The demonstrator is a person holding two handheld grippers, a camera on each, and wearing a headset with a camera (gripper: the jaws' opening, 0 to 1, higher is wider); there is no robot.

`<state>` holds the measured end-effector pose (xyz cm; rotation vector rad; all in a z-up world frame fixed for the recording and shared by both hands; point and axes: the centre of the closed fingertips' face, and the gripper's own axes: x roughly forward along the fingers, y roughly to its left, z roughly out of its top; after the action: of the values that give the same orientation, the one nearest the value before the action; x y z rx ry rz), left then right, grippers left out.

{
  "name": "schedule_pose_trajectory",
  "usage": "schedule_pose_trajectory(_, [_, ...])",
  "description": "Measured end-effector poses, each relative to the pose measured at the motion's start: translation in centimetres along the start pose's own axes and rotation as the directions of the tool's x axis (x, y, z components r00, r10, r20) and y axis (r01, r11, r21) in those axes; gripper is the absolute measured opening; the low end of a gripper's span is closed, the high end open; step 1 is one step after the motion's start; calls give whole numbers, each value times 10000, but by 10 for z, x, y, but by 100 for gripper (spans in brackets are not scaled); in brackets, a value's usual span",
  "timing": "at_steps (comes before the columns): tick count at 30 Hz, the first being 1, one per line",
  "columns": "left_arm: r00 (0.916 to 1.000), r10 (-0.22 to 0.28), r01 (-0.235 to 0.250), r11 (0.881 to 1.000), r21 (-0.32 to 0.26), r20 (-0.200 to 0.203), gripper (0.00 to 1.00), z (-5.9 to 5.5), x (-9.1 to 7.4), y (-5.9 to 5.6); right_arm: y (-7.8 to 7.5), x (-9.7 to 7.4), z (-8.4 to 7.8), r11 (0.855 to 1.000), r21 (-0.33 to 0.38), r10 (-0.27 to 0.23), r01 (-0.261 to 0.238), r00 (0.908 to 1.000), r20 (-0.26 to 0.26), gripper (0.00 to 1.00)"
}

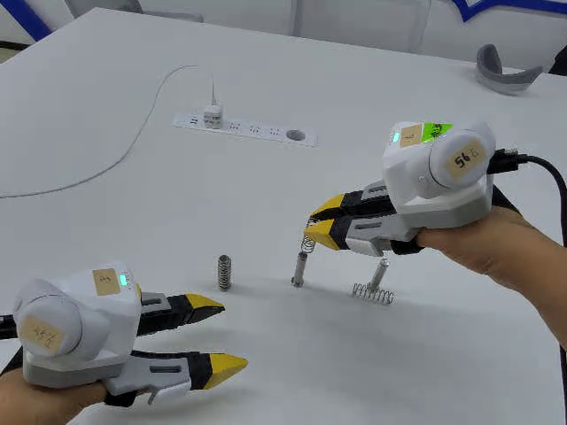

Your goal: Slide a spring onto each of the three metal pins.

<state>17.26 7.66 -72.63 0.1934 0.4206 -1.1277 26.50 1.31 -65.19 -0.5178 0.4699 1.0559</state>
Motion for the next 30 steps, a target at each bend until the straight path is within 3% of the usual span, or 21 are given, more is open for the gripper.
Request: schedule_pose_trajectory(30, [9999,99,-100,9998,-195,-59,42,-4,-3,3,0,17,-19,9993,324,200,-186,9990,-408,12])
